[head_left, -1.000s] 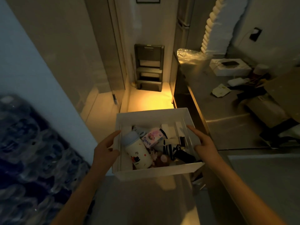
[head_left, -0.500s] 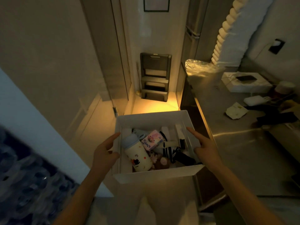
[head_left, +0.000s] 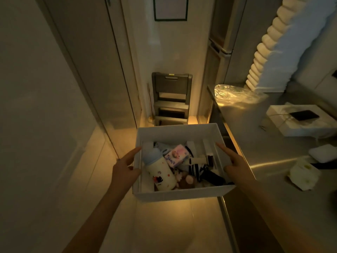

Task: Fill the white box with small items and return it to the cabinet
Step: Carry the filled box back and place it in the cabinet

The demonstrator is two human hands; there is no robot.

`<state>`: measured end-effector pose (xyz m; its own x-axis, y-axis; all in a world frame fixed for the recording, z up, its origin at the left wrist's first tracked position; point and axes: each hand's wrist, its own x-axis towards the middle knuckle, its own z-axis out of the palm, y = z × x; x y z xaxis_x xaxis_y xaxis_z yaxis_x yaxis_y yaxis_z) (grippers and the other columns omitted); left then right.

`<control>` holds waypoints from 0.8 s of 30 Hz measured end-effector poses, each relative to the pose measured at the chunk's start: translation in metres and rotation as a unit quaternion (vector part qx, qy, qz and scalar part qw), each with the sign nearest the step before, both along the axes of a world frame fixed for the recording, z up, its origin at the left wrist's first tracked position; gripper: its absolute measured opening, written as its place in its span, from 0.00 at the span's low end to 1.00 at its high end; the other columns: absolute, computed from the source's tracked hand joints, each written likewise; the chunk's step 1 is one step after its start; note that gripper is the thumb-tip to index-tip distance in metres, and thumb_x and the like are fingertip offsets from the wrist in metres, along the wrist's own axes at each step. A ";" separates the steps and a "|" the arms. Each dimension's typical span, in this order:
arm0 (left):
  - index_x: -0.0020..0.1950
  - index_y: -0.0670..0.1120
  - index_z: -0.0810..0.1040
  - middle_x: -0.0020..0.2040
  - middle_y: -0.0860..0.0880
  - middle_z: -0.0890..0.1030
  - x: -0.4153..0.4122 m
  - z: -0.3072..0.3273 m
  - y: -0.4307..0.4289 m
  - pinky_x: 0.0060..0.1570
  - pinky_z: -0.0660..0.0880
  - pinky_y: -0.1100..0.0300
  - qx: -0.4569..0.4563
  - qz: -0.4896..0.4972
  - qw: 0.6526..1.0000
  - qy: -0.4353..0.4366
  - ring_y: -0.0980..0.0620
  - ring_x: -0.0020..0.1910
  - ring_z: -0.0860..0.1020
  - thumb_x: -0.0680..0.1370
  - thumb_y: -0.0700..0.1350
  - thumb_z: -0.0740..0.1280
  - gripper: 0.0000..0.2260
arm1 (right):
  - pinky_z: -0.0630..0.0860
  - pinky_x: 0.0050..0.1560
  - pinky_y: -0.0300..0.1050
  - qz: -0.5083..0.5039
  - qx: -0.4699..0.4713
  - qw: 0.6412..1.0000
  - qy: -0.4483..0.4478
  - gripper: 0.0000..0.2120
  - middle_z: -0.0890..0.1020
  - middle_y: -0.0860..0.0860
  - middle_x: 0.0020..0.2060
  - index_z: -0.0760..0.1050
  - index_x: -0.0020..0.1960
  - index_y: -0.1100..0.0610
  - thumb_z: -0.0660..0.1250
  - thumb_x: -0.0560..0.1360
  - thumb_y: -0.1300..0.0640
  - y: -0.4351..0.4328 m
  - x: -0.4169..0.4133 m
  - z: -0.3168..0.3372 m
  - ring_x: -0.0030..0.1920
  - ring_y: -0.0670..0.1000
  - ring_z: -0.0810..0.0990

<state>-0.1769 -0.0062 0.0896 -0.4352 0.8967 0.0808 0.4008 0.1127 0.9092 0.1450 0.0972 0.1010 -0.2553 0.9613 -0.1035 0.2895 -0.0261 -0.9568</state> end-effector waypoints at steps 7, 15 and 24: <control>0.68 0.53 0.73 0.64 0.49 0.78 -0.035 -0.006 0.168 0.54 0.78 0.48 0.006 0.002 1.000 -0.007 0.49 0.60 0.77 0.69 0.30 0.70 0.32 | 0.77 0.58 0.57 -0.007 0.038 0.999 -0.013 0.34 0.67 0.51 0.68 0.65 0.72 0.46 0.56 0.75 0.76 0.164 -0.040 -0.007 0.63 0.52 0.71; 0.68 0.56 0.70 0.66 0.49 0.74 -0.063 0.013 0.367 0.49 0.76 0.58 0.004 0.013 1.000 -0.019 0.49 0.61 0.74 0.72 0.32 0.70 0.30 | 0.78 0.52 0.62 0.002 0.073 0.996 -0.043 0.33 0.66 0.53 0.72 0.66 0.72 0.44 0.56 0.76 0.74 0.373 -0.074 -0.001 0.60 0.59 0.76; 0.67 0.56 0.73 0.62 0.54 0.76 -0.092 0.038 0.574 0.51 0.77 0.55 0.013 -0.037 0.999 -0.016 0.52 0.59 0.74 0.71 0.33 0.72 0.29 | 0.75 0.61 0.51 -0.107 0.101 0.986 -0.076 0.38 0.67 0.48 0.72 0.66 0.69 0.36 0.57 0.74 0.74 0.536 -0.092 0.017 0.72 0.54 0.65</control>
<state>-0.2691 0.5674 0.1271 -0.3698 0.9246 0.0920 0.3771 0.0588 0.9243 0.0534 0.6329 0.1182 -0.0400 0.9964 0.0741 0.4390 0.0842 -0.8945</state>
